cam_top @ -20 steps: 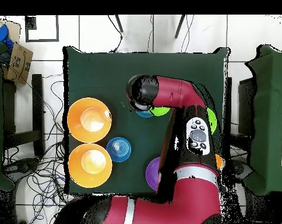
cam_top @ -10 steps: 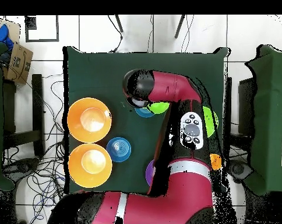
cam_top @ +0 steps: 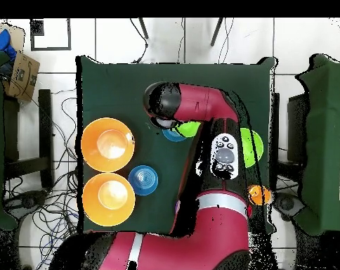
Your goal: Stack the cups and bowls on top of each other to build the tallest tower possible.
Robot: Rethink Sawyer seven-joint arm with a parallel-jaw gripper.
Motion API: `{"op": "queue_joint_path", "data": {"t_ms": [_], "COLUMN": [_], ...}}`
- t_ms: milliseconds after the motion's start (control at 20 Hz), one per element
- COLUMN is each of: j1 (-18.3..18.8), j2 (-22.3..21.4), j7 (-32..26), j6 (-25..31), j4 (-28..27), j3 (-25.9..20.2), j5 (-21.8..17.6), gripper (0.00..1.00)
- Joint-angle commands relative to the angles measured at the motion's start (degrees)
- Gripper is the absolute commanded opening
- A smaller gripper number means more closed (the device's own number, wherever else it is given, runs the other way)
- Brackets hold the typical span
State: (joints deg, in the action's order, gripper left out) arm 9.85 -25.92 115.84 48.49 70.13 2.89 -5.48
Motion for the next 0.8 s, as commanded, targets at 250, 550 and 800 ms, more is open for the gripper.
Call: {"op": "queue_joint_path", "data": {"t_ms": [250,550,800], "j1": [-1.1,-1.2,-1.9], "j2": [1.7,1.6,1.4], "j7": [2.8,3.4,4.3], "j6": [6.0,5.3,5.2], "j4": [-2.6,-1.9,-1.2], "j3": [-2.2,-2.5,-2.3], "j5": [-0.2,0.4,0.7], "gripper": [0.00,0.00,0.00]}}
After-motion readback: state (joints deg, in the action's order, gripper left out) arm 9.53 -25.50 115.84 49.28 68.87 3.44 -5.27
